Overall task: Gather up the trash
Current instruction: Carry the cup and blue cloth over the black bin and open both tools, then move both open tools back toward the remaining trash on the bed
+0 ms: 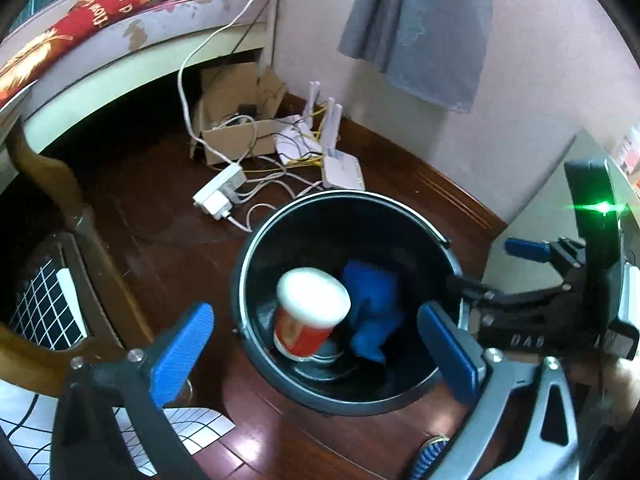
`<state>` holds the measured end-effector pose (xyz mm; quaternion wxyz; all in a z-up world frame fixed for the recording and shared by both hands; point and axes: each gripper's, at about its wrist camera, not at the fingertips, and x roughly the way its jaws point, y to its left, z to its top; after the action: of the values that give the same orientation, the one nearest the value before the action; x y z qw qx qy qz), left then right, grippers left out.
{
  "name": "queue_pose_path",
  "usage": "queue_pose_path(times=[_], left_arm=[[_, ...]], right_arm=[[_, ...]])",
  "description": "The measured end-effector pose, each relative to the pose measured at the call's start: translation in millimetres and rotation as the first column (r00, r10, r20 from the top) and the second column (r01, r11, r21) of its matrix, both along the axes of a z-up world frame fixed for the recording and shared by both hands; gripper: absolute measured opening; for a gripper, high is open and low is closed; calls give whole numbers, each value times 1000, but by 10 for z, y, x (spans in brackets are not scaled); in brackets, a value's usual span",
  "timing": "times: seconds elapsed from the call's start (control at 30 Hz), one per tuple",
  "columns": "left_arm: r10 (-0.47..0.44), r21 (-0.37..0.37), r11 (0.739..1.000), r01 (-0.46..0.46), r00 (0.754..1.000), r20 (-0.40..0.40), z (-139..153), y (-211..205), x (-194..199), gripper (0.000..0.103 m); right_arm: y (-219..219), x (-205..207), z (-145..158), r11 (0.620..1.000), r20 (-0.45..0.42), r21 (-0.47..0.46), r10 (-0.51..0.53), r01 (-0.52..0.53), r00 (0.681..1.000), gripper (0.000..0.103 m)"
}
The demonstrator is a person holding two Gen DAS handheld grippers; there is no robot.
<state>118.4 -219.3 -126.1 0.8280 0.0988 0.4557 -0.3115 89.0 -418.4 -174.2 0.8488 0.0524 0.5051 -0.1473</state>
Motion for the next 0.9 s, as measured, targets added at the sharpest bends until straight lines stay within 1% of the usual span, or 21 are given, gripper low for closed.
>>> queue_pose_path(times=[0.03,0.13,0.27,0.37,0.47,0.67,0.9], left_arm=[[4,11,1000,-4,1000,0,-14,10,11,102],[17,20,1000,-17,1000,12,-11,29,31,102],[23,21,999,-24,999,42,67,35,45,103],[28,15,999,-29,998,65,165,61,25,103],[41,28,999,-43,995,92,232,74,27,103],[64,8,998,-66,990,123,412,176,-15,103],[111,-16,994,-110,977,180,718,379,-108,103]], right_arm=[[-25,-5,13,1000,8,-1,-5,5,1000,103],[-32,-41,104,999,35,-29,-16,17,999,103],[11,-65,227,999,68,-40,-15,18,998,103],[62,-73,327,999,89,-49,-6,10,996,103],[107,-82,417,999,106,-53,-3,8,994,103],[236,-142,660,998,157,-63,15,-6,987,103],[415,-175,964,997,222,-67,43,-29,974,103]])
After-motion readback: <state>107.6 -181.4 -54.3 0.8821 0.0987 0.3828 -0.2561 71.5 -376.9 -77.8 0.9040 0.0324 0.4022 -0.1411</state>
